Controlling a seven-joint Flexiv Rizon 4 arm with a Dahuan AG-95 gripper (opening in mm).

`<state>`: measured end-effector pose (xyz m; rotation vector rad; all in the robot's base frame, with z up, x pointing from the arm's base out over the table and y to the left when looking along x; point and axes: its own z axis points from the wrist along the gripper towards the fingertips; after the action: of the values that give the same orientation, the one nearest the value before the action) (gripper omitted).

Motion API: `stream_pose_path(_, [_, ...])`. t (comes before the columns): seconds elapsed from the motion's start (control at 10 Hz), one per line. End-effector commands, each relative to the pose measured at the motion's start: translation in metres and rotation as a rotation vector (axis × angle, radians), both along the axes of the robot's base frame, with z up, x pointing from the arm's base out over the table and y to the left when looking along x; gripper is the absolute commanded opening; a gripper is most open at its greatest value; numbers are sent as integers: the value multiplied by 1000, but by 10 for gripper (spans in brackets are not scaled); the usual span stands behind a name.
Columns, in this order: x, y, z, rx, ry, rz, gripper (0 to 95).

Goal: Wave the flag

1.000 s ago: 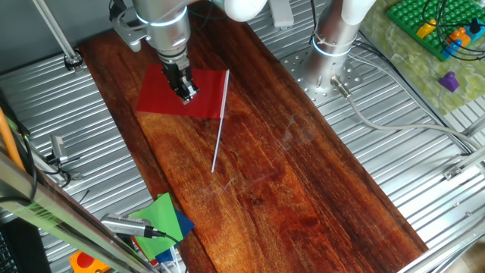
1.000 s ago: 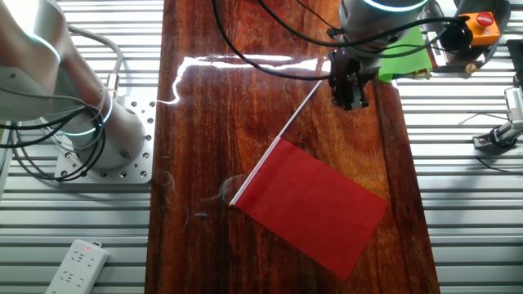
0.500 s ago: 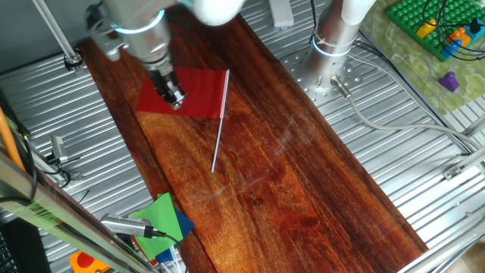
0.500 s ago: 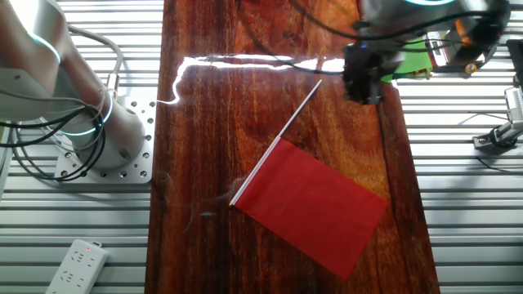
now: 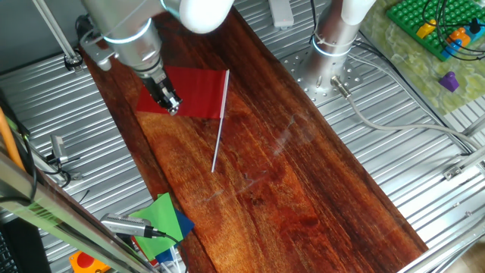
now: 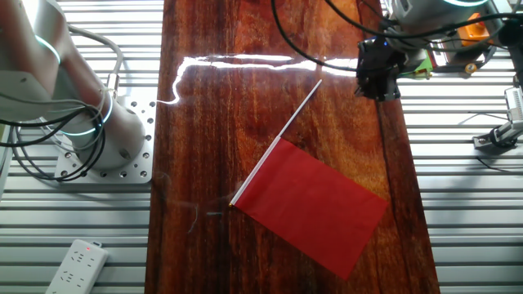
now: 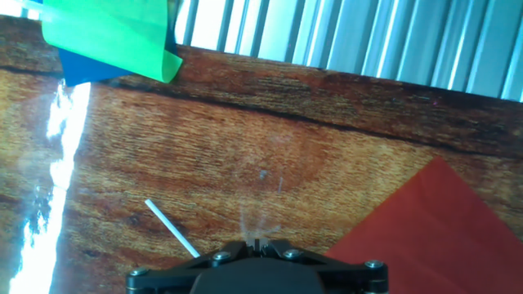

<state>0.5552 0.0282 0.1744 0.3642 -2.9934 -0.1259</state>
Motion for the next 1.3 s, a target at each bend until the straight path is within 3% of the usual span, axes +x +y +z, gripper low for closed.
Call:
stream_pose_path(0.1, [2,5,-6,-1,14,-3,0])
stream_pose_path(0.9, [4,25,-29,-4,62,-10,0])
stream_pose_path(1.3, [2,35,-41,-9,66,-19,0])
